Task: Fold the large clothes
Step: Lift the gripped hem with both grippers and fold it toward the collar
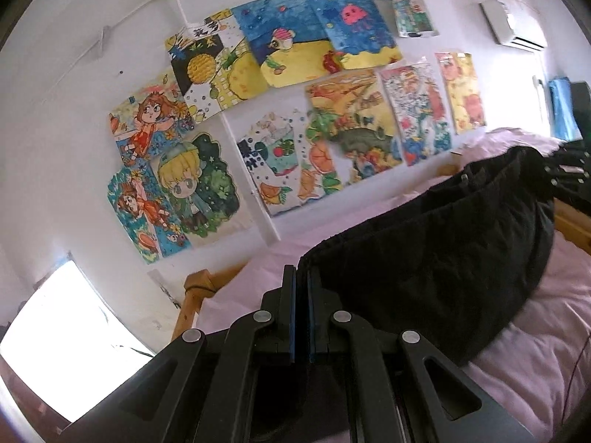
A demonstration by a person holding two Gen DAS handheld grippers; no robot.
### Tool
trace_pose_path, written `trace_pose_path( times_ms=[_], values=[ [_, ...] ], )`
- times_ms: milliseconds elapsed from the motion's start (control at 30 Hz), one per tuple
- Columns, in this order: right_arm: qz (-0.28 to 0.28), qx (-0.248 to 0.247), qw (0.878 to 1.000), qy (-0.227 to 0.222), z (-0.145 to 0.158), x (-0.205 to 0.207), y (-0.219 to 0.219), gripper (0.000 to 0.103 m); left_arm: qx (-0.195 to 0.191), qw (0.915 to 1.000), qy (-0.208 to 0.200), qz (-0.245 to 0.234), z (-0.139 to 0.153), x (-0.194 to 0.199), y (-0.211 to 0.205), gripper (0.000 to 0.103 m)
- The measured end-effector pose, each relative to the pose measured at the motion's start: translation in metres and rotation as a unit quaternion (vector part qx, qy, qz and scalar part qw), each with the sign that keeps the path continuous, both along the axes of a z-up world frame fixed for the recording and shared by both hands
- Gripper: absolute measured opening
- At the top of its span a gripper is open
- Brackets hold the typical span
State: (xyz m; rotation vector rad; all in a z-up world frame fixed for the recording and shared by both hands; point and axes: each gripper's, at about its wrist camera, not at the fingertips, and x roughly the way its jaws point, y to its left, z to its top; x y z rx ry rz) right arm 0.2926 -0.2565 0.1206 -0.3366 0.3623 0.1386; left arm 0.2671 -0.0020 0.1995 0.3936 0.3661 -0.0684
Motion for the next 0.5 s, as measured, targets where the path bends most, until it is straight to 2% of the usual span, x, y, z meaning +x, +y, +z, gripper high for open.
trace_pose_path(
  times_ms=[133,267,400,500],
  values=[
    [-0.008,0.024,1.0,-0.01,-0.009,0.035,-0.004,0.007,0.007,0.9996,-0.02,0.021,-0.005,0.037,-0.002,0.004],
    [-0.013,0.017,1.0,-0.013,-0.019,0.069,0.0,0.007,0.002,0.9986,-0.032,0.043,-0.017,0.078,-0.002,0.004],
    [-0.016,0.019,1.0,-0.001,-0.031,0.104,0.003,0.007,-0.005,0.9981,-0.025,0.056,-0.033,0.115,0.002,0.004],
    [-0.02,0.003,1.0,0.006,-0.046,0.129,0.009,0.007,-0.012,0.9979,-0.013,0.063,-0.047,0.143,0.006,0.004]
  ],
)
